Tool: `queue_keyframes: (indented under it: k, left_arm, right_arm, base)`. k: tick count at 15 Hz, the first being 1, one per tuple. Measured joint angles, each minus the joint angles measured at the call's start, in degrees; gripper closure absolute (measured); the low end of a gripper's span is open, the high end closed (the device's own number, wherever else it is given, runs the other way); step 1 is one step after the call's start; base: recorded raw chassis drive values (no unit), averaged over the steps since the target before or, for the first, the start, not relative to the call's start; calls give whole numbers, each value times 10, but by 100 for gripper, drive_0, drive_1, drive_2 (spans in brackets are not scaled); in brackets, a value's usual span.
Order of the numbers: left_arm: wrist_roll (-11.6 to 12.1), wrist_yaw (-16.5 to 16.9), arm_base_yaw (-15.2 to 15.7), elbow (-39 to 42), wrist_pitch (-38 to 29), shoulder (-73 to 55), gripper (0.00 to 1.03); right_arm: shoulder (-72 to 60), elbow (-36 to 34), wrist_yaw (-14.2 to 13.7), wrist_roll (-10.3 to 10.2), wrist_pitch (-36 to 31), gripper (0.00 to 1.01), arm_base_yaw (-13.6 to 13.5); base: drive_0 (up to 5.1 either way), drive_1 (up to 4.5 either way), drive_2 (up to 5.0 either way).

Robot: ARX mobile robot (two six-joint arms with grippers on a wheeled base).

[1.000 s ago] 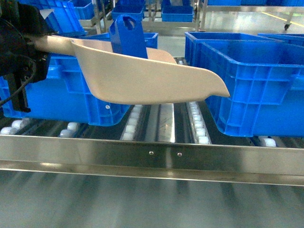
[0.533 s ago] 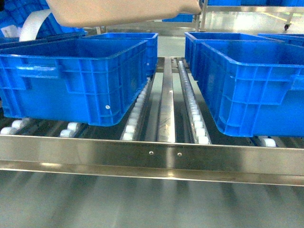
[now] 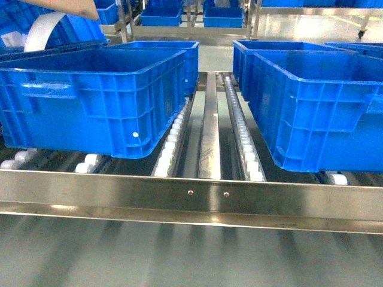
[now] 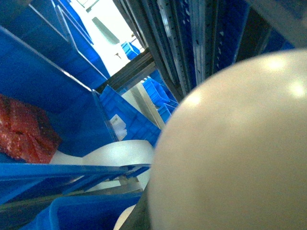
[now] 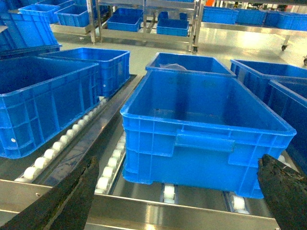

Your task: Place part in tray to right shelf

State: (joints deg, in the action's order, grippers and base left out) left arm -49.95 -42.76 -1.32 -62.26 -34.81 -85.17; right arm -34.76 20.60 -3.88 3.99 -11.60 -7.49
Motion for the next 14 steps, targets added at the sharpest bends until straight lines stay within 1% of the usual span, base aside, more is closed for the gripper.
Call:
queue_keyframes:
  k: [2,3,6,7,8,9,10,11,12,13,14]
  left_arm:
    - [56,4,-4,-2,3,0,90]
    - [70,3,-3,-2,7,0,90]
    - [69,10,-4,-5,-3,0,90]
    - [64,19,-6,-5,-4,0,90]
    - [45,41,-10,-14,6,-5,90]
    - [2,91,-21,-30,-50,-33,90]
    - [-8,97,-22,-31,-57,-36,90]
    - [-24,111,-26,-35,-68,-42,90]
    - [-24,163,-28,-37,-10,-38,90]
    - [69,282,-14,-20,84,-5,90]
    - [180,372,6,56,96,49,90]
  right_arm:
    - [0,0,0,0,0,3,0]
    - [0,0,0,0,0,3,0]
    - [0,0,0,0,0,3,0]
    - [0,0,0,0,0,3,0]
    - [0,0,0,0,0,3,0]
    - [0,0,0,0,0,3,0]
    - [0,0,0,0,0,3,0]
    - [0,0,0,0,0,3,0]
    - [0,0,0,0,0,3,0]
    - [0,0,0,0,0,3,0]
    - [0,0,0,0,0,3,0]
  base:
    - [0,0,0]
    - [0,0,0]
    - [0,0,0]
    - [0,0,0]
    - [0,0,0]
    - [0,0,0]
    - [0,0,0]
    - [0,0,0]
    - [0,0,0]
    - [0,0,0]
    - [0,0,0]
